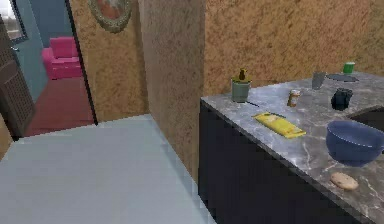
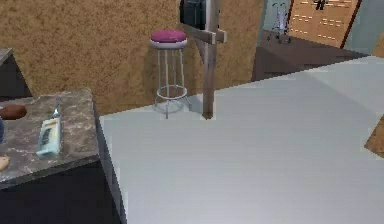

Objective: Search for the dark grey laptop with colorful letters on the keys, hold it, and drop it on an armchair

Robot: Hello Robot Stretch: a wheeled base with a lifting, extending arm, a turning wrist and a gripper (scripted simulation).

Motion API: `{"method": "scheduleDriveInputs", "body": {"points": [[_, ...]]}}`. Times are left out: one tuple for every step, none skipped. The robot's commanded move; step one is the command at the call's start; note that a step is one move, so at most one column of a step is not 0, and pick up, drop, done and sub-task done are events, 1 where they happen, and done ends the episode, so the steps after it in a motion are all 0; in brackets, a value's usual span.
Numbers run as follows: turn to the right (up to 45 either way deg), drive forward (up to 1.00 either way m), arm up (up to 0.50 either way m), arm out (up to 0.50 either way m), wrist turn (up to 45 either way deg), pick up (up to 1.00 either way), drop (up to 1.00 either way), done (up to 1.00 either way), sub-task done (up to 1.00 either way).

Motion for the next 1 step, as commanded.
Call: {"method": "scheduleDriveInputs", "body": {"points": [[18.0, 0.00, 0.00, 0.00, 0.0, 0.00, 0.00, 0.00, 0.00]]}}
